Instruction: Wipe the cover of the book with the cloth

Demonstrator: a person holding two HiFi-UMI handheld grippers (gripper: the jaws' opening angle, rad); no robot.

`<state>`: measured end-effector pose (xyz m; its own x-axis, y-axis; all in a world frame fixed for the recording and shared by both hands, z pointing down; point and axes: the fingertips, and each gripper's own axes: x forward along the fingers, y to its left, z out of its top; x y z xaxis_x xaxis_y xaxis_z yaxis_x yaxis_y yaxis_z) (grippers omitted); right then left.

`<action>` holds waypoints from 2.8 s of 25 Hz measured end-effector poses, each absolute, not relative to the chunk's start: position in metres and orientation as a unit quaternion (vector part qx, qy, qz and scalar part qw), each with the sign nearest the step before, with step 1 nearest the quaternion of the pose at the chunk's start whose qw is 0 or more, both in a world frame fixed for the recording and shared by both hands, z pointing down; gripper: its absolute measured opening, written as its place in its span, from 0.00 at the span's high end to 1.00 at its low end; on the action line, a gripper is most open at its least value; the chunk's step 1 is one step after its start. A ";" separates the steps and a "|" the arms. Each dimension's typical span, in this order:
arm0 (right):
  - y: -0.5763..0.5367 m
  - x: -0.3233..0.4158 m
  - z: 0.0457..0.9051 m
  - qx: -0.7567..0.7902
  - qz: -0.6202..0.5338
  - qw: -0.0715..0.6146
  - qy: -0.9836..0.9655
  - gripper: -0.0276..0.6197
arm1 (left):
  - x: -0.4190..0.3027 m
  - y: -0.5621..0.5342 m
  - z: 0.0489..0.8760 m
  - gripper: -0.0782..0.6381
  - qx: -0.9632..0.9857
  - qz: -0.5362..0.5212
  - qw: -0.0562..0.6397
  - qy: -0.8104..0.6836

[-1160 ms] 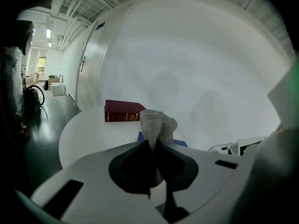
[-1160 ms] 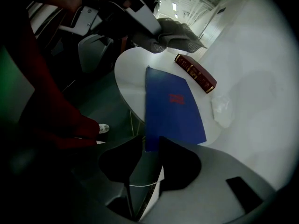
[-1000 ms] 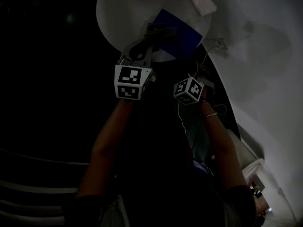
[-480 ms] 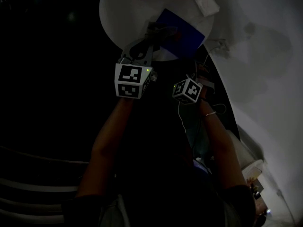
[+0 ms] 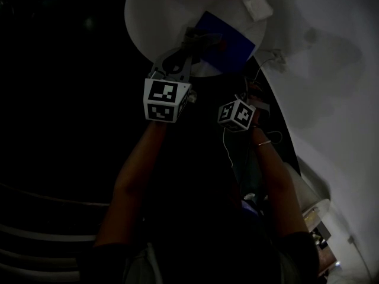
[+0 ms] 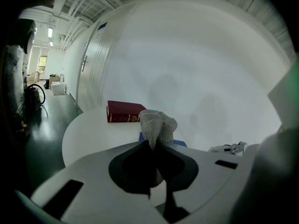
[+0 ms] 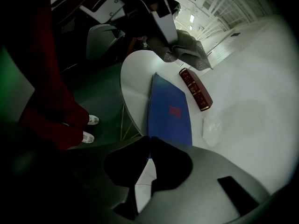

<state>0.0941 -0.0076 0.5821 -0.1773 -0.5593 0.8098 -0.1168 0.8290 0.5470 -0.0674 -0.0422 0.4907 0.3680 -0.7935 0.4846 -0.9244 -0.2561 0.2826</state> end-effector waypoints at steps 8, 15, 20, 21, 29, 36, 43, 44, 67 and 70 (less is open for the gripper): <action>-0.016 0.088 0.558 0.239 -0.196 0.581 -0.753 0.91 | -0.070 -0.048 0.483 0.84 0.786 0.119 0.261 -0.548; -0.028 0.091 0.537 0.256 -0.205 0.563 -0.758 0.91 | -0.078 -0.061 0.471 0.84 0.784 0.118 0.248 -0.557; -0.034 0.094 0.522 0.269 -0.200 0.551 -0.764 0.91 | -0.081 -0.065 0.457 0.84 0.785 0.110 0.235 -0.562; -0.035 0.094 0.518 0.272 -0.197 0.547 -0.767 0.91 | -0.081 -0.066 0.454 0.84 0.786 0.111 0.232 -0.562; -0.045 0.098 0.491 0.288 -0.174 0.527 -0.780 0.91 | -0.083 -0.076 0.433 0.84 0.791 0.113 0.209 -0.564; -0.051 0.101 0.470 0.307 -0.125 0.510 -0.794 0.91 | -0.077 -0.078 0.420 0.84 0.795 0.113 0.201 -0.561; -0.054 0.107 0.458 0.326 -0.010 0.463 -0.824 0.91 | -0.072 -0.078 0.414 0.84 0.796 0.115 0.195 -0.561; -0.055 0.109 0.456 0.332 0.009 0.455 -0.827 0.91 | -0.071 -0.078 0.414 0.84 0.797 0.115 0.195 -0.561; -0.049 0.143 0.449 0.360 0.315 0.290 -0.829 0.91 | -0.040 -0.080 0.416 0.84 0.810 0.127 0.196 -0.539; -0.051 0.148 0.450 0.369 0.334 0.282 -0.820 0.91 | -0.036 -0.082 0.419 0.84 0.812 0.131 0.199 -0.533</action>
<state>0.1483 -0.0515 0.4502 -0.5688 -0.4172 0.7088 -0.7936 0.5045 -0.3400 -0.0357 -0.0818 0.4189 0.3976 -0.8130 0.4253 -0.9175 -0.3531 0.1829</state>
